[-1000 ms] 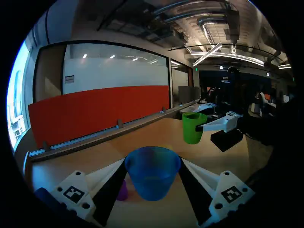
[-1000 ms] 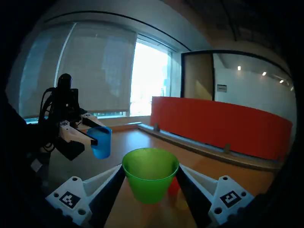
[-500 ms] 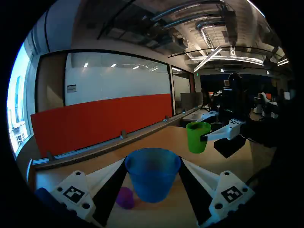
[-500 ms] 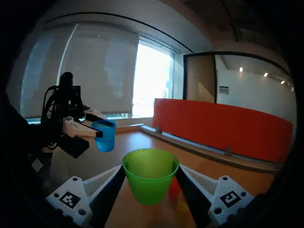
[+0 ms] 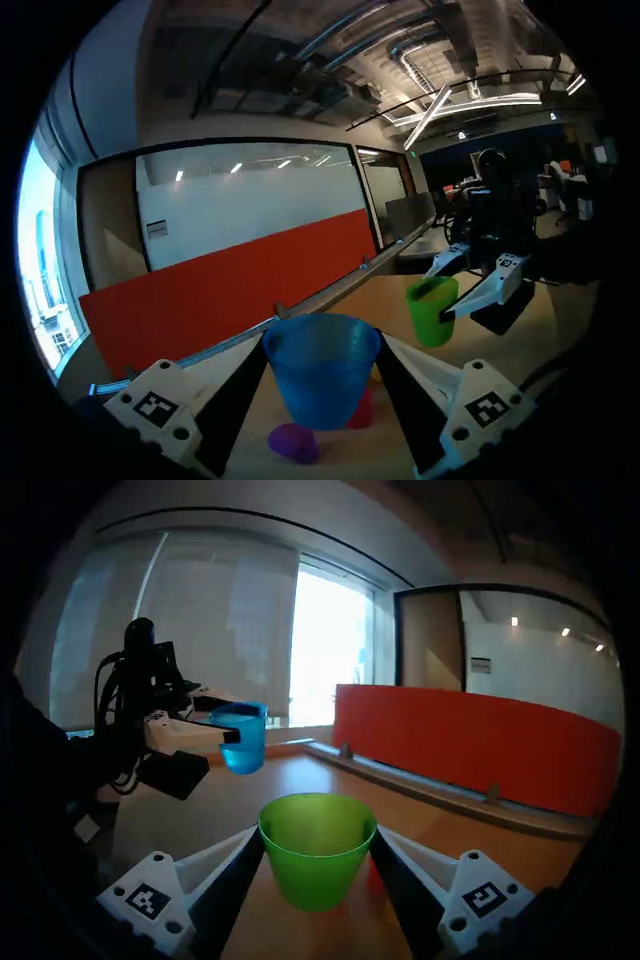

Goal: Pour water

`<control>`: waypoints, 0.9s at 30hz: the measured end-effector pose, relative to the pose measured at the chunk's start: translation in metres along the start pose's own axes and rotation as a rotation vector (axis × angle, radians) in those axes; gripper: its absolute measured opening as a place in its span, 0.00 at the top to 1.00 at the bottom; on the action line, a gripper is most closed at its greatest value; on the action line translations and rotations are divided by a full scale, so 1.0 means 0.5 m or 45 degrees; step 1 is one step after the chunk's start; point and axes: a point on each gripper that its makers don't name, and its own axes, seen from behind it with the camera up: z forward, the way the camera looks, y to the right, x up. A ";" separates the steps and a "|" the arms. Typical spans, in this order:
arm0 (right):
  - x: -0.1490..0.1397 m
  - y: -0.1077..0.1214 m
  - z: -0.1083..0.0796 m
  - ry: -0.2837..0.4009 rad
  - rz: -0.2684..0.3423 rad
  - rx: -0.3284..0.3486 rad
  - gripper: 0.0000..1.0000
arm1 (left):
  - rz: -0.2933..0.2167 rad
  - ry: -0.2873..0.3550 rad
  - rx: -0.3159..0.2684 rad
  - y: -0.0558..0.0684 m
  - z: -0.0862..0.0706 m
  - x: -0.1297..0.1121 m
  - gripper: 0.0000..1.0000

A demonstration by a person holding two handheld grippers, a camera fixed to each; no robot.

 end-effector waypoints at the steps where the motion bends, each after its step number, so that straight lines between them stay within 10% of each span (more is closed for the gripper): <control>1: -0.002 -0.003 0.002 -0.001 0.002 0.007 0.09 | 0.017 0.003 0.001 0.000 0.001 0.005 0.11; 27: -0.036 -0.108 0.070 -0.025 0.038 0.188 0.09 | 0.487 0.052 0.015 0.031 0.043 0.100 0.11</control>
